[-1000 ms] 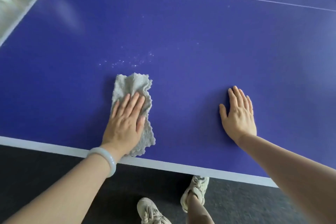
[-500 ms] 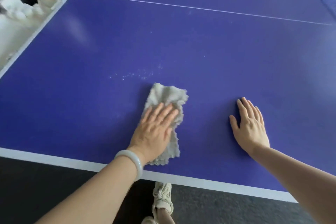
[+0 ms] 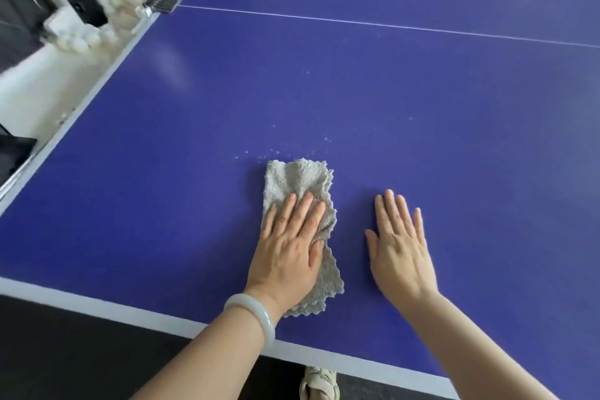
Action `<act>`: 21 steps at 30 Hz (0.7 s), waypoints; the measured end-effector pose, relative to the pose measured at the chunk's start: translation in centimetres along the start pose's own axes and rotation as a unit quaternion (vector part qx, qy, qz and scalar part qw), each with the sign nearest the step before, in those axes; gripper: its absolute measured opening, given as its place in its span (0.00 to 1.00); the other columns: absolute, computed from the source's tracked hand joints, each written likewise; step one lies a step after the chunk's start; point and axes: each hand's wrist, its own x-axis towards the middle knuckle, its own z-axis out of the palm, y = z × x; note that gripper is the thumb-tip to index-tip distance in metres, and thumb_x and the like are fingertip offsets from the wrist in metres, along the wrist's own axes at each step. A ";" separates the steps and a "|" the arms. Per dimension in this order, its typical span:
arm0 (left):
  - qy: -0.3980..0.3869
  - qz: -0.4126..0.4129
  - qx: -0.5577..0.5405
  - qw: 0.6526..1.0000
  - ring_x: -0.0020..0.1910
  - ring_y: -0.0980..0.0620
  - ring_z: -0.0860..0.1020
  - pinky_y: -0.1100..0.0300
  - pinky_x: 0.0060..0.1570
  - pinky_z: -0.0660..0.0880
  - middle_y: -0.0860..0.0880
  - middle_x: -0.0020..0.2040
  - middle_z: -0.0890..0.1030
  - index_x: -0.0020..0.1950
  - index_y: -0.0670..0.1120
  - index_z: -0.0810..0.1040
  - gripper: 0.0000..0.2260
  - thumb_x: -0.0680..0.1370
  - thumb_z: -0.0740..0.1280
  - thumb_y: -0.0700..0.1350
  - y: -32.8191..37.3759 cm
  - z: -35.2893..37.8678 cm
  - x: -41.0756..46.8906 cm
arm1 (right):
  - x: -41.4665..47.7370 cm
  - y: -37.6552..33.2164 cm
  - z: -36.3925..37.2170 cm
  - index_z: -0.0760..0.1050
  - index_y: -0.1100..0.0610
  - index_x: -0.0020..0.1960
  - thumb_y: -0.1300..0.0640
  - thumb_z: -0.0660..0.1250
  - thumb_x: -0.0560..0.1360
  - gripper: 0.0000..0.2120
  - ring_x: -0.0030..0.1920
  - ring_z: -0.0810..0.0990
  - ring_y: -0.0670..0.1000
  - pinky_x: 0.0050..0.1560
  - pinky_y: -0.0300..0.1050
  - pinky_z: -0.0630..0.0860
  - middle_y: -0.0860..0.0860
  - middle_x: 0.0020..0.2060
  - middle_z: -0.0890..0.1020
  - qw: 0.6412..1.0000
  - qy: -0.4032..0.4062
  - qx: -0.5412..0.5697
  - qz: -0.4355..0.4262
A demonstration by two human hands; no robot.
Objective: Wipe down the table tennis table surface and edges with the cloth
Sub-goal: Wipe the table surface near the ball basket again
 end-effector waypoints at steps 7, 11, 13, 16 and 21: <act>0.023 -0.063 -0.009 0.998 0.80 0.49 0.50 0.42 0.76 0.56 0.51 0.81 0.53 0.80 0.50 0.55 0.25 0.83 0.49 0.52 -6.3 -0.1 -4.5 | 0.4 -2.2 1.3 0.44 0.58 0.81 0.50 0.41 0.83 0.28 0.80 0.42 0.47 0.79 0.49 0.39 0.50 0.80 0.46 0.999 0.029 0.018 0.012; 0.027 -0.194 0.000 0.981 0.80 0.49 0.48 0.45 0.77 0.49 0.52 0.81 0.50 0.81 0.51 0.53 0.27 0.82 0.42 0.54 -8.3 -0.8 -1.1 | 0.6 -2.3 1.0 0.43 0.57 0.80 0.50 0.44 0.84 0.28 0.79 0.41 0.46 0.79 0.48 0.37 0.49 0.80 0.45 0.999 0.027 0.020 0.021; 0.027 -0.264 0.006 0.964 0.80 0.49 0.47 0.45 0.77 0.46 0.51 0.81 0.48 0.81 0.51 0.51 0.27 0.82 0.44 0.53 -8.0 -0.8 0.3 | 0.7 -2.3 1.0 0.44 0.58 0.80 0.50 0.45 0.84 0.28 0.80 0.42 0.46 0.79 0.47 0.37 0.49 0.80 0.46 0.999 0.028 0.023 0.020; 0.039 -0.232 -0.001 0.972 0.80 0.46 0.47 0.43 0.77 0.47 0.50 0.81 0.49 0.81 0.52 0.51 0.26 0.82 0.47 0.52 -3.0 -0.3 0.4 | 0.6 -2.2 0.9 0.46 0.57 0.81 0.51 0.46 0.84 0.27 0.79 0.42 0.45 0.79 0.46 0.37 0.48 0.80 0.47 0.999 0.021 0.035 0.019; 0.030 0.001 -0.052 0.998 0.80 0.48 0.48 0.43 0.76 0.54 0.51 0.81 0.54 0.81 0.51 0.56 0.25 0.83 0.53 0.51 3.3 0.8 -2.7 | 0.3 -2.1 0.3 0.50 0.58 0.80 0.53 0.48 0.84 0.26 0.79 0.44 0.45 0.79 0.46 0.39 0.48 0.80 0.49 0.998 0.018 0.059 0.007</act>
